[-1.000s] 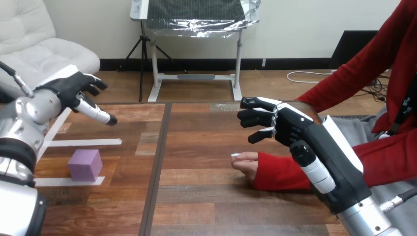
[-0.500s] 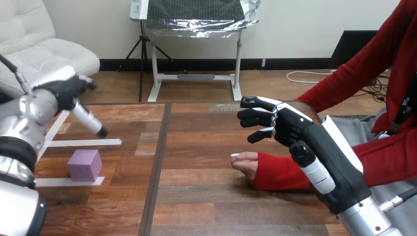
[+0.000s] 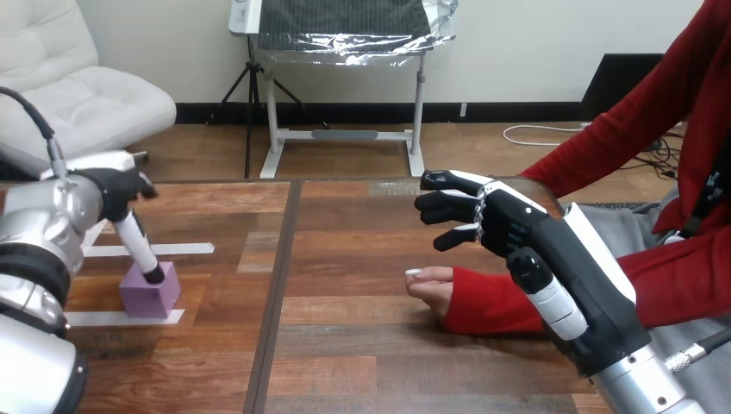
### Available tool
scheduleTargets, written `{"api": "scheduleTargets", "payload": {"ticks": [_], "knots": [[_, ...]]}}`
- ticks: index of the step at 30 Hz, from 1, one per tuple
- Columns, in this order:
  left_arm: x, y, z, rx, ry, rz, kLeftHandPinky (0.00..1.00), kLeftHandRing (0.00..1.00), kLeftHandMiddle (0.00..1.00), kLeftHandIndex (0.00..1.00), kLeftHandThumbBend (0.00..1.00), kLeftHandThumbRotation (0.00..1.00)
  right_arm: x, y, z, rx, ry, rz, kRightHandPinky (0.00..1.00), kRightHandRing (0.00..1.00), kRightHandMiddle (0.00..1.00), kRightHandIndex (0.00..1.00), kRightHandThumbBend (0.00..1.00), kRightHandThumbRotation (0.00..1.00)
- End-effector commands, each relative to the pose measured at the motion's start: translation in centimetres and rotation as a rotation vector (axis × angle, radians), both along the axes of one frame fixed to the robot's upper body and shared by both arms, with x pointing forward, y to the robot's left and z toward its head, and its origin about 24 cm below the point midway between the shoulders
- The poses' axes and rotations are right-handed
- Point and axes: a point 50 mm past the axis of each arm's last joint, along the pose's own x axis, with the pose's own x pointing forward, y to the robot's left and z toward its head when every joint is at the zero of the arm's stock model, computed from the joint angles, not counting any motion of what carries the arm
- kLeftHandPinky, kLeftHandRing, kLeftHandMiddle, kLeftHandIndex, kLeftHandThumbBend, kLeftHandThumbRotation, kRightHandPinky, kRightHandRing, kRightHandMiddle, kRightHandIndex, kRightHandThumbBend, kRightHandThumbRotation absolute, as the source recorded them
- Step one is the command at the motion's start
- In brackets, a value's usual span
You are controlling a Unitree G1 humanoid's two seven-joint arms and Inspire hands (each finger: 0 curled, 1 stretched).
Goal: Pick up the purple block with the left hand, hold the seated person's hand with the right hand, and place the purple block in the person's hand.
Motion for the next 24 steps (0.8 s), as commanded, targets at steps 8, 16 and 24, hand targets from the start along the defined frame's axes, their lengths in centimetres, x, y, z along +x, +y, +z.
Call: {"api": "scheduleTargets", "payload": {"ticks": [8,16,24], "knots": [[0.8,-1.3,0.7,0.065,0.014,-0.055,0.98,0.94,0.93,0.92,1.00,0.08,0.4,-0.2,1.5,0.002,-0.071,-0.007,0.65,0.76,0.77,0.81,1.00,1.00],[0.6,-1.2,0.3,0.102,0.040,-0.053,1.00,0.96,0.95,0.93,1.00,0.09,0.4,-0.1,1.5,0.002,-0.079,-0.007,0.65,0.76,0.77,0.81,1.00,1.00],[0.5,-1.1,-0.1,0.123,0.059,-0.033,1.00,0.98,0.96,0.95,1.00,0.12,0.4,-0.1,1.5,0.002,-0.075,-0.011,0.65,0.76,0.77,0.81,1.00,1.00]]}}
